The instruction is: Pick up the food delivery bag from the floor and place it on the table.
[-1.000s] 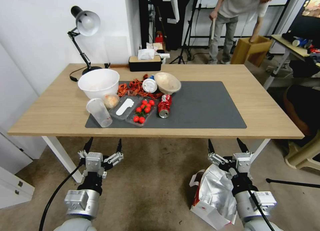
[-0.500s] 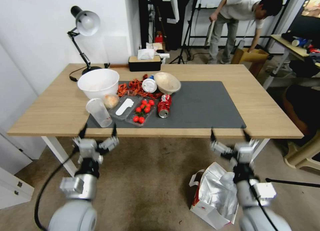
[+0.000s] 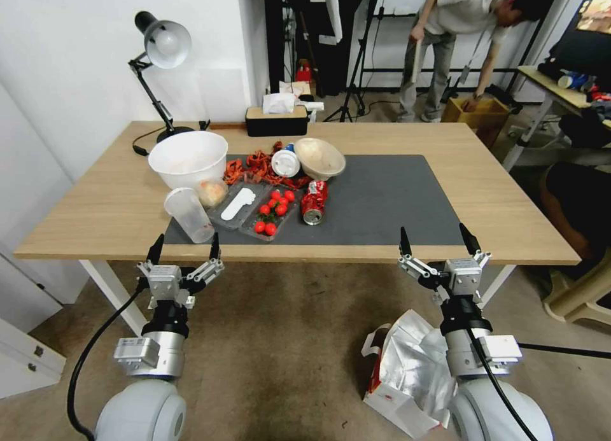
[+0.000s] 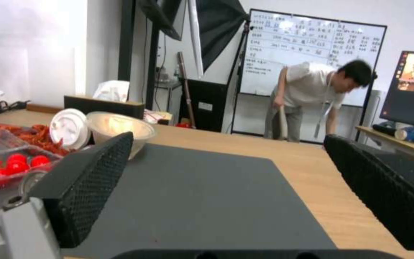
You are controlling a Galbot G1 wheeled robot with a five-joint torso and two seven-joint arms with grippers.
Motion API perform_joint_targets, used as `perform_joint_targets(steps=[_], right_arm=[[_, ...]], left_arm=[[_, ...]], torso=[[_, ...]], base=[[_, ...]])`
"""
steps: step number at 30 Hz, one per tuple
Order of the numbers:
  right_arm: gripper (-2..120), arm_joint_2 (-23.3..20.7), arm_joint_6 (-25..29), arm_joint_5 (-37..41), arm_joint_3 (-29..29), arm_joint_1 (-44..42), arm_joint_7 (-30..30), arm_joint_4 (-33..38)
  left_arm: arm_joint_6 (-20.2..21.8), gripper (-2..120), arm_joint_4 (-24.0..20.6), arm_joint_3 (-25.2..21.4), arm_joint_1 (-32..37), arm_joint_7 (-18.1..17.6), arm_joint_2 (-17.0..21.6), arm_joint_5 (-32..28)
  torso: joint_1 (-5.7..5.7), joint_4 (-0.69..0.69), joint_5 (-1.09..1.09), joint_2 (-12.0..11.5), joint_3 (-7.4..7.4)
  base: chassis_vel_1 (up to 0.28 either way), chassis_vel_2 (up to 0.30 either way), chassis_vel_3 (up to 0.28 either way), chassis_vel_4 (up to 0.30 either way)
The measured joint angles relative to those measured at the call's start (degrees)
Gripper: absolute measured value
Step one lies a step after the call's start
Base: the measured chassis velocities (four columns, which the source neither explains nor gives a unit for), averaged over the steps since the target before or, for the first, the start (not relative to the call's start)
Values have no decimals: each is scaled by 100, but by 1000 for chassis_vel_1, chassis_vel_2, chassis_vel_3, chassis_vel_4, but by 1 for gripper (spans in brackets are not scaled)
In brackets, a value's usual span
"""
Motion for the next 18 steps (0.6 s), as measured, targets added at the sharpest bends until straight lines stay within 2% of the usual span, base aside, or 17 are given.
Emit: perform_joint_targets(steps=[18], right_arm=[[100, 129, -23, -9, 5, -49, 96, -26]], left_arm=[[47, 100, -1, -9, 46, -7, 21, 42]], torso=[[-244, 0, 0, -559, -315]], base=[[0, 0, 0, 0]])
